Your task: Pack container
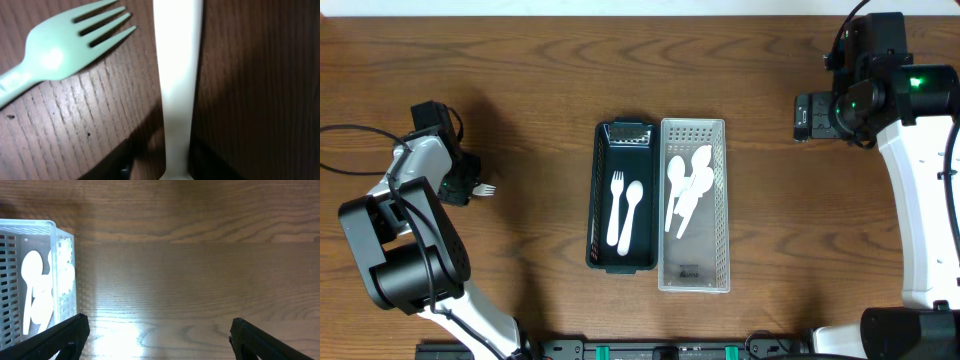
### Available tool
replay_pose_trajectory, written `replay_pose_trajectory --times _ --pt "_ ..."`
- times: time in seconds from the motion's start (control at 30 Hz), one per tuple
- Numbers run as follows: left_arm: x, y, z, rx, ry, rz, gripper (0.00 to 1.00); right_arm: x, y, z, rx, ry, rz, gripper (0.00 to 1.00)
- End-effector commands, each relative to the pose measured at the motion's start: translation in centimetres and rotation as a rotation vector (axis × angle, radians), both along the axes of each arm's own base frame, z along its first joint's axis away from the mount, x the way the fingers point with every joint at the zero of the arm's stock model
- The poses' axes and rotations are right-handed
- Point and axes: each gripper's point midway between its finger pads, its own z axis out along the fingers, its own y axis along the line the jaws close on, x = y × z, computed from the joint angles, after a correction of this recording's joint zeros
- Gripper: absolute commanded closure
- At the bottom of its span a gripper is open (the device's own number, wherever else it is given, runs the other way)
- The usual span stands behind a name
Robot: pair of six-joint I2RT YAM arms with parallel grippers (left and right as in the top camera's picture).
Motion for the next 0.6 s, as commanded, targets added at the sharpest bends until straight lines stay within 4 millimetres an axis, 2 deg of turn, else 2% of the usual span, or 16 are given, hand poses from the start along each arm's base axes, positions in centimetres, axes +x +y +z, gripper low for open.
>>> replay_pose_trajectory --times 0.0,0.07,0.2,0.4,0.47,0.57 --pt "-0.61 -0.52 -1.52 -0.042 0.038 0.0 0.69 -0.07 -0.29 -0.17 -0.012 0.008 0.008 0.07" --pt "-0.61 -0.52 -1.52 -0.042 0.038 0.0 0.71 -0.07 -0.29 -0.17 -0.012 0.008 0.008 0.07" --pt "-0.61 -0.52 -1.52 -0.042 0.038 -0.001 0.81 -0.09 -0.29 -0.17 -0.012 0.008 0.008 0.07" --pt "-0.6 -0.52 -1.51 -0.042 0.038 -0.001 0.81 -0.09 -0.29 -0.17 -0.012 0.008 0.008 0.07" --pt "-0.6 -0.52 -1.51 -0.042 0.038 -0.001 0.89 -0.09 -0.29 -0.17 -0.012 0.008 0.008 0.07" --pt "-0.61 -0.52 -1.52 -0.042 0.038 -0.001 0.91 -0.07 -0.3 -0.17 -0.013 0.008 0.008 0.07"
